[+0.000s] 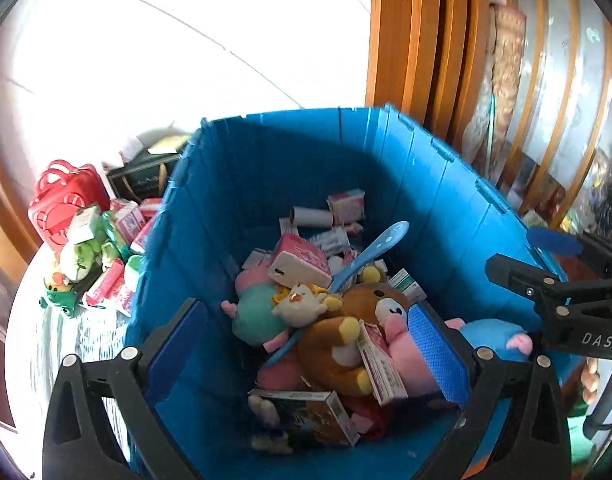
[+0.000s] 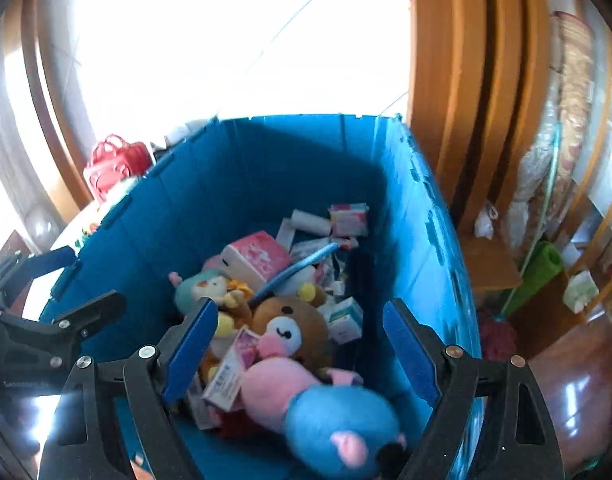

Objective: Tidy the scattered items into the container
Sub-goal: 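Withdraw both grippers from the crate back over the pile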

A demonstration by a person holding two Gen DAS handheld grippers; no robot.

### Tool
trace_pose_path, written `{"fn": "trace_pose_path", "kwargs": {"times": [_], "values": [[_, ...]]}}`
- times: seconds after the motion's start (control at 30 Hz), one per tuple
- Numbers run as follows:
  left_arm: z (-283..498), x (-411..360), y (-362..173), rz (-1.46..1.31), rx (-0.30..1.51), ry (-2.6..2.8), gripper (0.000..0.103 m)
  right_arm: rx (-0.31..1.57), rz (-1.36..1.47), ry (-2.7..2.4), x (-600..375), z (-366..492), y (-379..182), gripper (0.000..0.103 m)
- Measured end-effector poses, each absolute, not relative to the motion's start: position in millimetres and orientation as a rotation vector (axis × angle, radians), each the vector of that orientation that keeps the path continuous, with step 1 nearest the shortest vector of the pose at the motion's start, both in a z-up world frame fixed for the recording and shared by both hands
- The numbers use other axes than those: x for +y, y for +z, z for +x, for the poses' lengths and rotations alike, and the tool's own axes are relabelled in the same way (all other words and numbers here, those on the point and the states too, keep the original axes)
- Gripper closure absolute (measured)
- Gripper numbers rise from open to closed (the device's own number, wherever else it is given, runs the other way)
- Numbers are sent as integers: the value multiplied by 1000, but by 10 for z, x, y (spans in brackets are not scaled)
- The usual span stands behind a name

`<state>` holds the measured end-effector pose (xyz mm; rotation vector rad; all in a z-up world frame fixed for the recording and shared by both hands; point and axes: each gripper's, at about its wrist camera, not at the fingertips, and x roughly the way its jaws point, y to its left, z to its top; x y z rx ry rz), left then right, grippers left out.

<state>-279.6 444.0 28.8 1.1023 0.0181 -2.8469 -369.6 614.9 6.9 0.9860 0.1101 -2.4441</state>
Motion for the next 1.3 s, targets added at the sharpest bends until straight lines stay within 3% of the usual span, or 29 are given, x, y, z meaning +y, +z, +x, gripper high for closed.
{"fn": "trace_pose_path", "kwargs": {"times": [0.27, 0.83, 1.3], "values": [[-2276, 4607, 362, 937, -6, -2840, 0, 45, 873, -2496, 6265, -3134, 85, 0], [-1393, 4334, 487, 825, 89, -2692, 0, -40, 799, -2391, 6076, -2598, 49, 0], [-673, 2982, 491, 718, 187, -2610, 0, -33, 662, -2352, 4911, -1887, 173, 0]]}}
